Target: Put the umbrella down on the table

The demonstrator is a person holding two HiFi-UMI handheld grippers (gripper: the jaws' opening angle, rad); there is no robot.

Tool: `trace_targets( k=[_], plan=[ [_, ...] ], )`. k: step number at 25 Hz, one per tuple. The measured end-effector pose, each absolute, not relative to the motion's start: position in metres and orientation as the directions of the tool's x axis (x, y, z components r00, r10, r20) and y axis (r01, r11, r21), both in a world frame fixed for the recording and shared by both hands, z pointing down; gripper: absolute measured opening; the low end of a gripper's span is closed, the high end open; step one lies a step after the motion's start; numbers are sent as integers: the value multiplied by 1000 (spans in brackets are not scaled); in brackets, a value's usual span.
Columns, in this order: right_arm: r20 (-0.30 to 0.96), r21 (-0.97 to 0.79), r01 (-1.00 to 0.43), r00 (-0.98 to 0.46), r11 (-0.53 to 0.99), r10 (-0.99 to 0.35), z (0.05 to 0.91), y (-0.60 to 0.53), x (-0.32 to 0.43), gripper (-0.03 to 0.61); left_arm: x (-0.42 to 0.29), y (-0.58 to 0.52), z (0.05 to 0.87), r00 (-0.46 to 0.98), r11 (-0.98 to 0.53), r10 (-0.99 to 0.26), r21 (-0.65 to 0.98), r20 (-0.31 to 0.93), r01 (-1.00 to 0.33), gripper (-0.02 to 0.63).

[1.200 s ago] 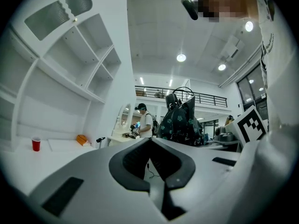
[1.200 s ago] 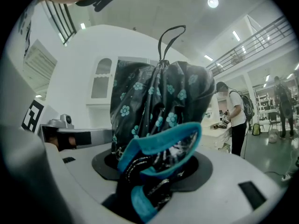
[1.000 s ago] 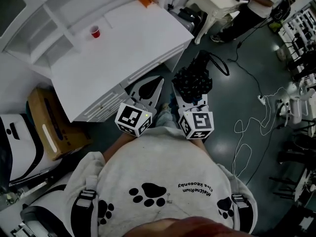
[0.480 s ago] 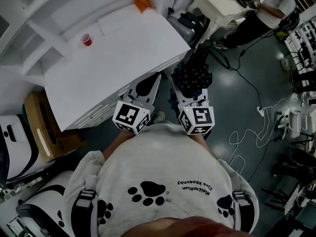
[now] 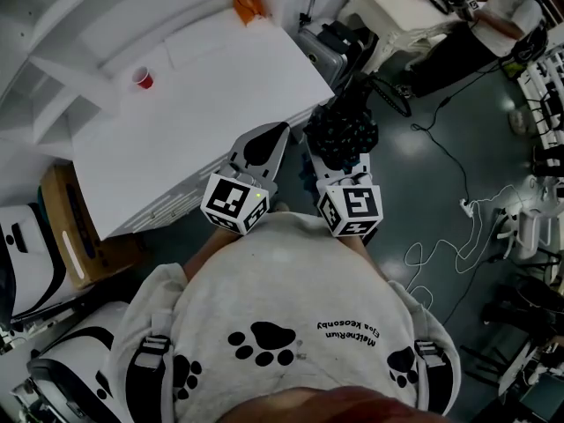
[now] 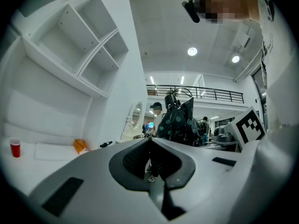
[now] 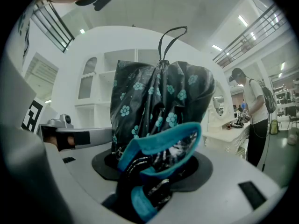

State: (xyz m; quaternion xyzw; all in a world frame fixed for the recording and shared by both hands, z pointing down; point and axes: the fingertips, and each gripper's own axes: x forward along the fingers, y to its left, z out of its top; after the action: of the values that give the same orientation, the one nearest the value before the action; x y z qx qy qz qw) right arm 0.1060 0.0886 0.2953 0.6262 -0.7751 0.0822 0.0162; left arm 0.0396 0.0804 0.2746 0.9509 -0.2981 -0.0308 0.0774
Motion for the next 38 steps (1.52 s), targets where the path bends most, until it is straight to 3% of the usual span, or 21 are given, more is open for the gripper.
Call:
trace_targets(
  k=[19,38],
  plan=[
    [151,-138,-980,-163,143,-975,305,24,148,279,82,6,277,849,-836,-528,163,22,-524,17],
    [218,-161,-984,-110,75,-970,328,-95,140,279,79,-122,298,884,-861,-460,204,82,-467,17]
  ],
)
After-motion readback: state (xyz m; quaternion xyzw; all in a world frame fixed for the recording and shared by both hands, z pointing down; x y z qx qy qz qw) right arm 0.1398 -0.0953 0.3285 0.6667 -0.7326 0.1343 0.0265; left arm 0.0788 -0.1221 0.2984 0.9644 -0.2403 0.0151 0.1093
